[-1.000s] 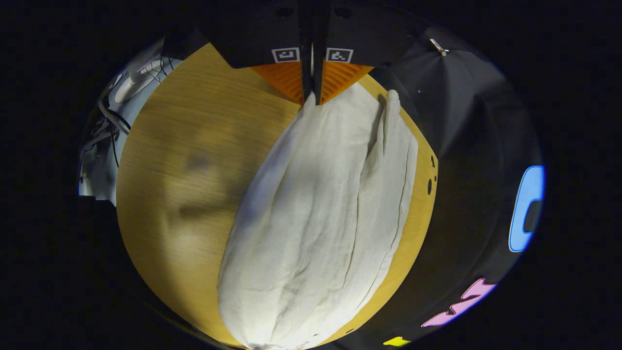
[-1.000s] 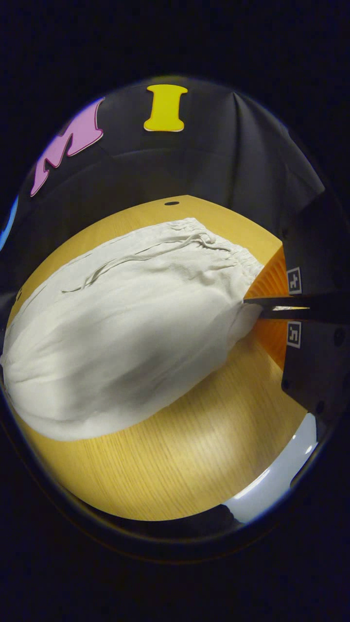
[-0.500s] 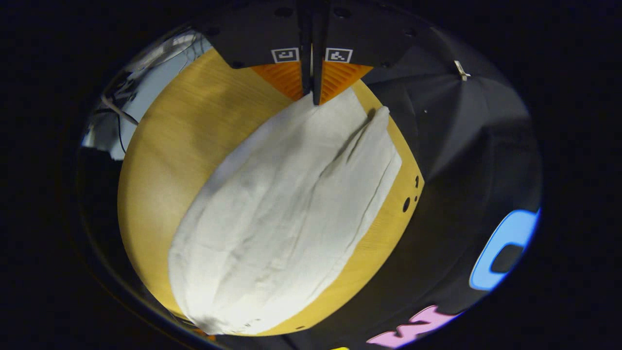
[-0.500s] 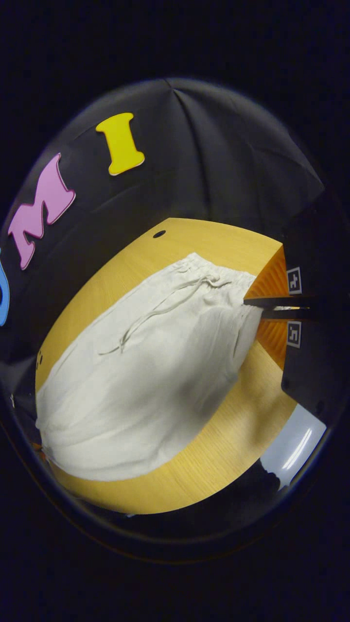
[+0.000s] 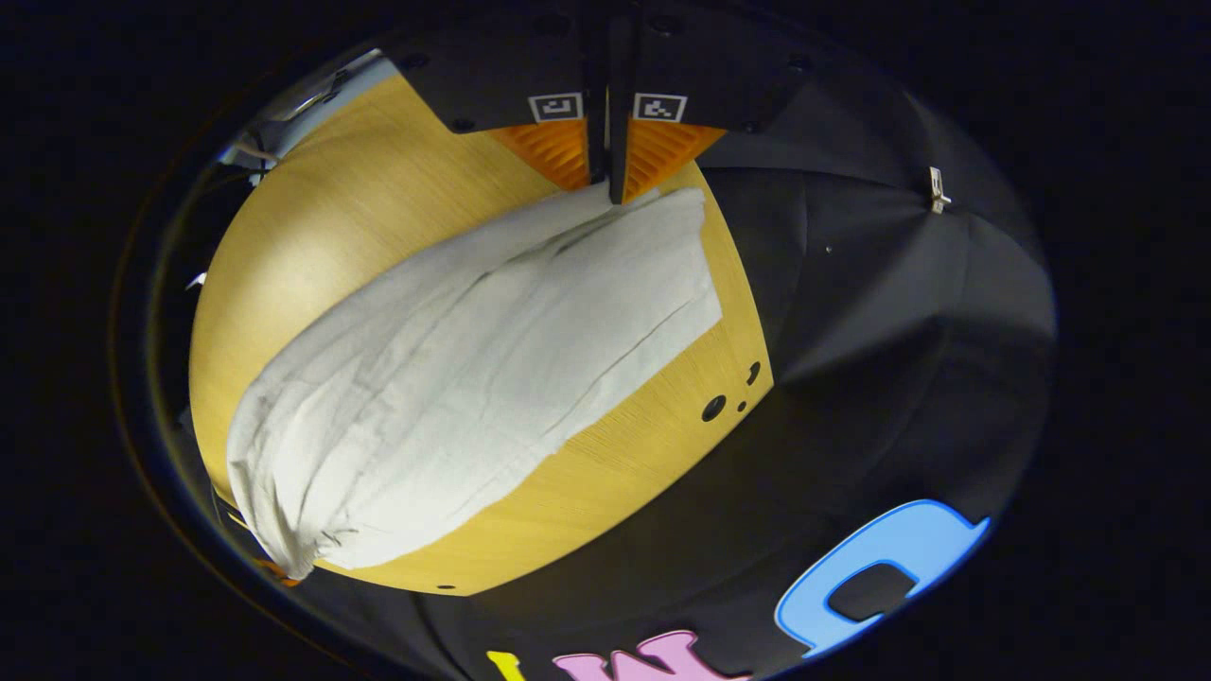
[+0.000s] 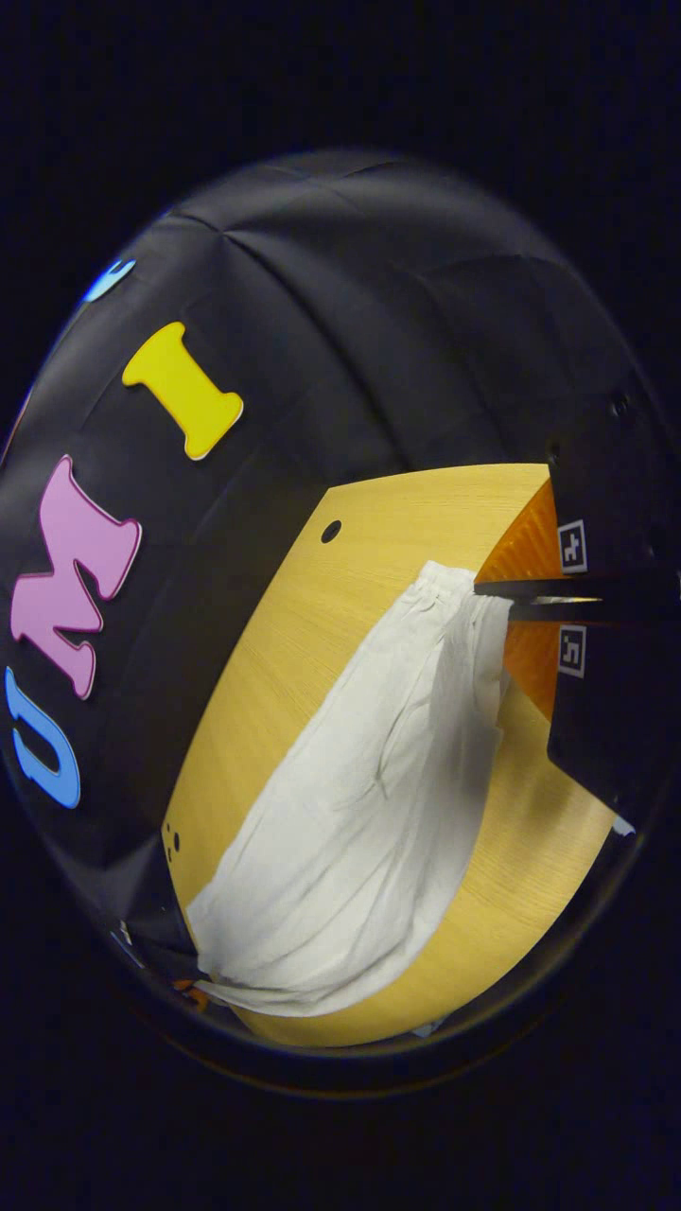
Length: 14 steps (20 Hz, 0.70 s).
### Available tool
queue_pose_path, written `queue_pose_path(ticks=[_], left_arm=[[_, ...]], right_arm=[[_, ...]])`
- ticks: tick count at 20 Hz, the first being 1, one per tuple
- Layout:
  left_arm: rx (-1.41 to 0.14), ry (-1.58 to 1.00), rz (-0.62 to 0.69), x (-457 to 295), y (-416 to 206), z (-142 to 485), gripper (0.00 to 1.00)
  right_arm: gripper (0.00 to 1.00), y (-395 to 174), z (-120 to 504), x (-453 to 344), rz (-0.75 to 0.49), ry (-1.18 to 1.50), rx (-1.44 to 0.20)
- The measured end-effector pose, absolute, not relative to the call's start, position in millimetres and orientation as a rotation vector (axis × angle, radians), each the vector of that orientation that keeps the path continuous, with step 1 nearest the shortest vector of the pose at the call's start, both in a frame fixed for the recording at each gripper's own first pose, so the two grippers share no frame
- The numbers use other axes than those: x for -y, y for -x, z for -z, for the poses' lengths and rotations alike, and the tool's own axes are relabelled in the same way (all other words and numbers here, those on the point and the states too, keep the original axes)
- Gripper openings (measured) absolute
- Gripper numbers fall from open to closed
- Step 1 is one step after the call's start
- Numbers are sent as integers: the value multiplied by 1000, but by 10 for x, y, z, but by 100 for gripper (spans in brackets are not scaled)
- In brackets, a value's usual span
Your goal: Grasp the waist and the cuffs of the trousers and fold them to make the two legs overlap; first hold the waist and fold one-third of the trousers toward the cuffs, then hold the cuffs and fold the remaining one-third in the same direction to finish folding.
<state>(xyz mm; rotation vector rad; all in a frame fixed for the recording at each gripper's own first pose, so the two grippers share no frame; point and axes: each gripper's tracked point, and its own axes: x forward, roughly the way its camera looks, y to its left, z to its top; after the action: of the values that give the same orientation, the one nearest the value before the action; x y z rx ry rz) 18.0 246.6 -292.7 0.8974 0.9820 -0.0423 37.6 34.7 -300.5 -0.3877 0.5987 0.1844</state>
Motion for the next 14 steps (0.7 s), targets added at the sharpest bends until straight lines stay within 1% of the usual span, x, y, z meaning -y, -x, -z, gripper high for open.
queue_pose_path(ticks=[5,10,14], left_arm=[[-949,-834,-51,-2592,-515,2818,5],[-947,-796,-95,-2701,-888,2868,5],[-951,-742,-126,-2715,-1159,3006,5]], right_arm=[[5,-352,2891,-387,-135,269,-586],[5,-382,3054,-347,-149,281,-631],[5,-658,3206,-418,-129,279,-675]])
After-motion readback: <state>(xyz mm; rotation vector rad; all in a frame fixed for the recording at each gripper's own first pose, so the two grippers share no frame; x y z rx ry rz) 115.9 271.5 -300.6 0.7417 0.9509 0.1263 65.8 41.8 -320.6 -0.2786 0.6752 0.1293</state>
